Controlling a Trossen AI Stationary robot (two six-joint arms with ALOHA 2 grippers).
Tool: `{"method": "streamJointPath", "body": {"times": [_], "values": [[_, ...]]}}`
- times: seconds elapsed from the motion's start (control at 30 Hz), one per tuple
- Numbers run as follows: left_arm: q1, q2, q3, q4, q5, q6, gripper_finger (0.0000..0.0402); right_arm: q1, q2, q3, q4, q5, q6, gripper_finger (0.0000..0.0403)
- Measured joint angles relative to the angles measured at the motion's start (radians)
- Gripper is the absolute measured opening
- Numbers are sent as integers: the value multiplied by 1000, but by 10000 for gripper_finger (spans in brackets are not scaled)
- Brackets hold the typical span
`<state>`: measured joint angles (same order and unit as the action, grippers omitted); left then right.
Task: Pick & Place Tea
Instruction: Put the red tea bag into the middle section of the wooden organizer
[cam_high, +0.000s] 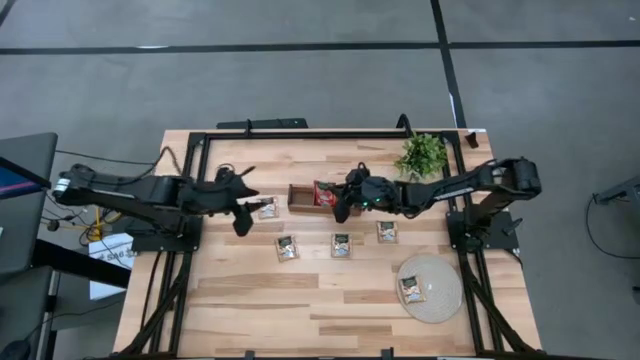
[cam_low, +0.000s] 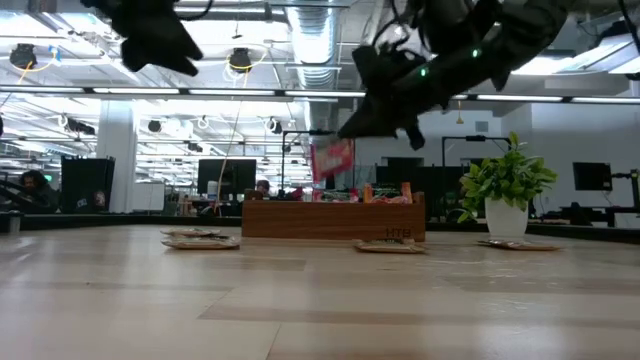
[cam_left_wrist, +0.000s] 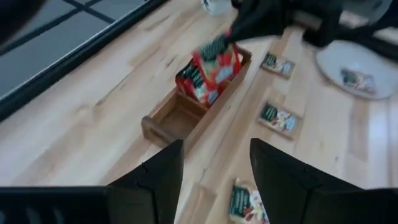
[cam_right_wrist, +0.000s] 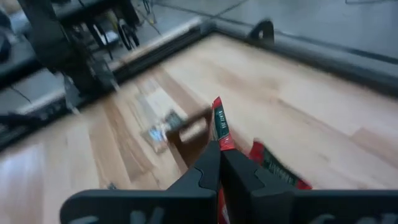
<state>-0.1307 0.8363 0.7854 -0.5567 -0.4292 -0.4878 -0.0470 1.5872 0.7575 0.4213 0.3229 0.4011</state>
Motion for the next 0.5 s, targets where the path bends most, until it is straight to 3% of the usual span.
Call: {"method": "streamJointPath", "body": {"times": [0.27,0.5], "values": [[0,-214,-134,43,1,-83,177,-19,43,1,32,-5,-16,0],[0,-286,-188,59,-2,-91,177,-37,73,-1,23,-6,-16,0]]}}
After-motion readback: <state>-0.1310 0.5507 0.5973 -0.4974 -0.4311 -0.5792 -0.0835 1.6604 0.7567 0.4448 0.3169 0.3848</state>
